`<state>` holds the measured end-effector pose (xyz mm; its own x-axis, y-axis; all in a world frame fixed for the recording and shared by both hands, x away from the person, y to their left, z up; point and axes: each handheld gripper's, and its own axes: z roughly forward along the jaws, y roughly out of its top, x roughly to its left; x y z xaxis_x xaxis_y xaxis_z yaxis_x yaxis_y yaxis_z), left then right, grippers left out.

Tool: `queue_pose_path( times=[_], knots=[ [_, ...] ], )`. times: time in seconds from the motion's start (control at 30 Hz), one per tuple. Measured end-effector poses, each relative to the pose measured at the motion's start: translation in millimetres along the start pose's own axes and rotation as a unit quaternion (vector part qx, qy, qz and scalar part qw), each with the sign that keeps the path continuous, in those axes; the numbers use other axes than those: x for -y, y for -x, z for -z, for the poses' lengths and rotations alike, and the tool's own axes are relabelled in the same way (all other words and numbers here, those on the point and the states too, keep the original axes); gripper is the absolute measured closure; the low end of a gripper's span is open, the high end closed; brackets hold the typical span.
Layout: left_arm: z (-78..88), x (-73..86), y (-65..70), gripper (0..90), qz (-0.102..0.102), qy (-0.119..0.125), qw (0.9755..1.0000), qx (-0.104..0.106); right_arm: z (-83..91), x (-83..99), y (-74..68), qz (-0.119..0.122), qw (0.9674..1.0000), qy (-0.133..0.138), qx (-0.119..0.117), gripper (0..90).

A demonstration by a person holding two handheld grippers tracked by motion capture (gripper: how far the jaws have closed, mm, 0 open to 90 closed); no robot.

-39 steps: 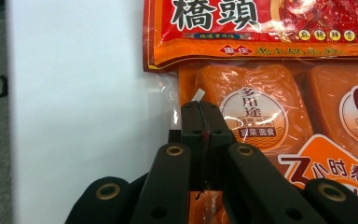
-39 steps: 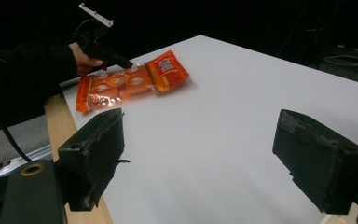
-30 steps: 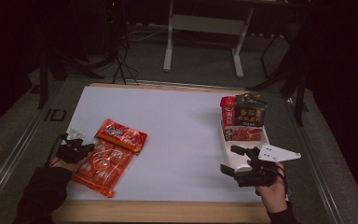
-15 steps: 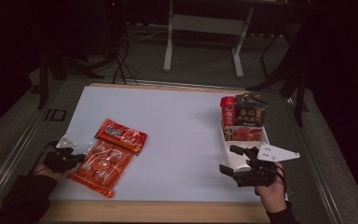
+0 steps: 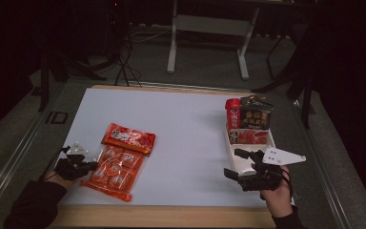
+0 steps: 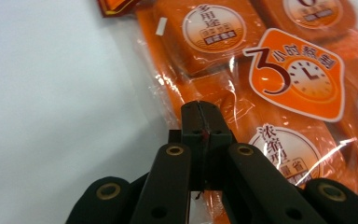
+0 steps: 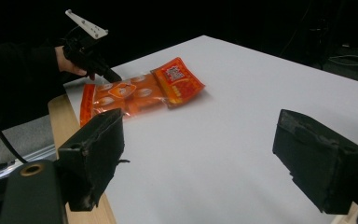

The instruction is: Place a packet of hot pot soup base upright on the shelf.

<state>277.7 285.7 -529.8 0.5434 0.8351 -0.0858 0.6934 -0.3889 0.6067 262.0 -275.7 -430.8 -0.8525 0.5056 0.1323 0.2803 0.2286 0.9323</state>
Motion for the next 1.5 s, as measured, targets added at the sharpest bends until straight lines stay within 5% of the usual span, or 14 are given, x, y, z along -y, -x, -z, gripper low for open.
queue_pose_path(
  times=[0.23,0.43,0.57,0.87,1.13,1.5],
  knots=[
    [-9.4,-9.4,22.8,90.0,-0.022,-0.002,0.999,0.039,0.5,0.1,0.4,-0.001,1.0,0.0,0.001,16.2],
    [-12.6,-15.3,27.3,90.0,-0.034,0.012,0.9988,0.032,1.1,0.3,0.4,-0.001,1.0,0.001,0.001,16.2],
    [-17.7,-20.1,19.4,90.0,-0.007,0.033,0.9994,0.007,2.4,0.6,0.8,-0.002,1.0,0.003,0.001,16.3],
    [-28.8,-24.4,18.1,90.0,0.014,0.048,0.9987,0.009,3.7,2.0,2.5,-0.004,1.0,0.003,0.003,16.3],
    [-32.5,-31.7,24.9,90.0,0.0,0.035,0.9994,0.001,0.6,2.8,1.1,-0.003,1.0,-0.002,0.0,16.3],
    [-52.4,-57.2,52.0,90.0,-0.041,0.026,0.9986,0.021,2.3,3.3,1.6,-0.003,1.0,0.0,0.0,16.3]
  ],
)
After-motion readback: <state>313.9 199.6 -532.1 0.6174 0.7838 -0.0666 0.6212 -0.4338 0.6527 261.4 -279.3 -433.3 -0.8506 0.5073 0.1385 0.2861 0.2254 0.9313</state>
